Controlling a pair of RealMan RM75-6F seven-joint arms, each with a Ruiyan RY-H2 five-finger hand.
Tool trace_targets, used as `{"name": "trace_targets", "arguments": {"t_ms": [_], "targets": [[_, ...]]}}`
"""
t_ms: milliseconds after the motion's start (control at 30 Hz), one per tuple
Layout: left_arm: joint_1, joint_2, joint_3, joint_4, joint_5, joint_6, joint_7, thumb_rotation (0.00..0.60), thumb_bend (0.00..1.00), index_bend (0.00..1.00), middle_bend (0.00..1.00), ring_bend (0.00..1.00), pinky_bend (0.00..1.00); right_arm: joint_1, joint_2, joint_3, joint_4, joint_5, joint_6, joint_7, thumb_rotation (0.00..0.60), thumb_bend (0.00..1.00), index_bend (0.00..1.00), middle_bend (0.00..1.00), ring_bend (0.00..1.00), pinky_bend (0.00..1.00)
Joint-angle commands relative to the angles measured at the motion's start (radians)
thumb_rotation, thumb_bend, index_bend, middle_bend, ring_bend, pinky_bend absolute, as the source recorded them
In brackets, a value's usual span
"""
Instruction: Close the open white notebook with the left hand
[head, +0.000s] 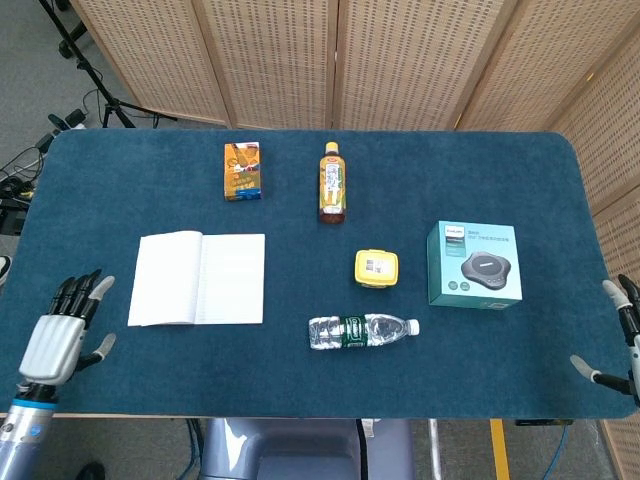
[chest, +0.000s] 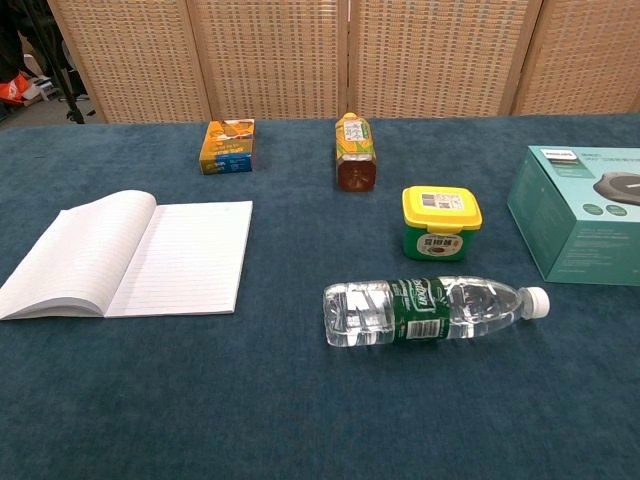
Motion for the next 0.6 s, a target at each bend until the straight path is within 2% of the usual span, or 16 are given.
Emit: {"name": "trace_targets", "arguments": {"t_ms": [33,233,600], "targets": [[-0.043,-0.092,-0.01,0.088,-0.005,-0.044,-0.001,0.6,0.33,0.0,0.0,0.0,0.0,0.0,0.004,0.001,0.004,0.001,-0.001,0.013,0.6,0.0,0.0,0.0,0.0,0.0],[-0.072,-0.175,-0.015,0.162,-0.032,-0.082,0.003,0.6,0.33,0.0,0.0,0.0,0.0,-0.002,0.008,-0.001,0.006,-0.004,0.001,0.026,0.6,0.0,0.0,0.0,0.0,0.0],[-0.094,-0.248,-0.008,0.233,-0.077,-0.131,0.019,0.6,0.33,0.0,0.0,0.0,0.0,-0.002,0.016,0.002,0.017,0.003,-0.004,0.07,0.6,0.0,0.0,0.0,0.0,0.0]]}}
